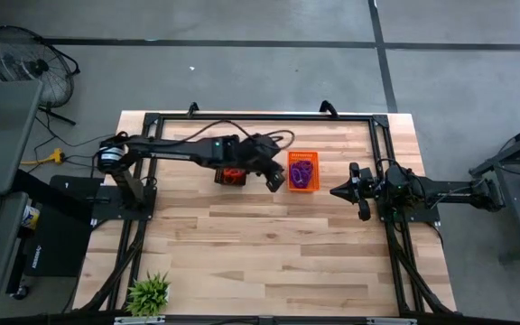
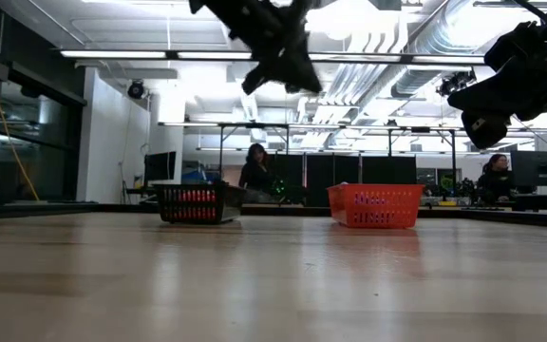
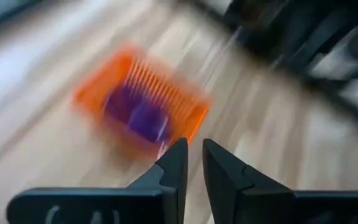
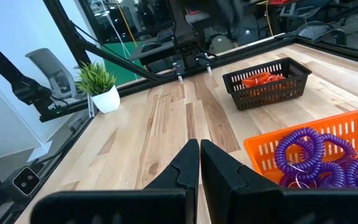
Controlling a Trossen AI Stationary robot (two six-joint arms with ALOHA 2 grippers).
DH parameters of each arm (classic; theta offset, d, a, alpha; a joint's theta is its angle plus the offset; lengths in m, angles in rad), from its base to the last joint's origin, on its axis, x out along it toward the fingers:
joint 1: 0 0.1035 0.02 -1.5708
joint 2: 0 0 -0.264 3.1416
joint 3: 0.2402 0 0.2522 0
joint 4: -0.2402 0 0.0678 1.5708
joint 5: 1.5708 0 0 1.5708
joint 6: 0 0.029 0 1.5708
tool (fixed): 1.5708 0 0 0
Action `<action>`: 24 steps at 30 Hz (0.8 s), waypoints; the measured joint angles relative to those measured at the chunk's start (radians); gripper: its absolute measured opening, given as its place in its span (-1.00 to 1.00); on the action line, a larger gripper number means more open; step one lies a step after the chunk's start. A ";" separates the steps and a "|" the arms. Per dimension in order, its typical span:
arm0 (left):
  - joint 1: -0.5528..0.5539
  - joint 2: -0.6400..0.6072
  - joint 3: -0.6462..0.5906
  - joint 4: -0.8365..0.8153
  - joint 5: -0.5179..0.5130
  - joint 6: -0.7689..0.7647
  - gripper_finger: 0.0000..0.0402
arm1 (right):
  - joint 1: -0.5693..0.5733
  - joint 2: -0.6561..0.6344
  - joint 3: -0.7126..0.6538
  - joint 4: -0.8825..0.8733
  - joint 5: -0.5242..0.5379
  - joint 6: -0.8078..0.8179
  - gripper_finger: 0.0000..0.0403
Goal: Sort spring keychains into baskets
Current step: Return to Home Position
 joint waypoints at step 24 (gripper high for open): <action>-0.070 -0.823 -0.906 0.746 -0.066 0.075 -0.92 | 0.000 0.020 0.000 0.000 0.000 0.000 -0.94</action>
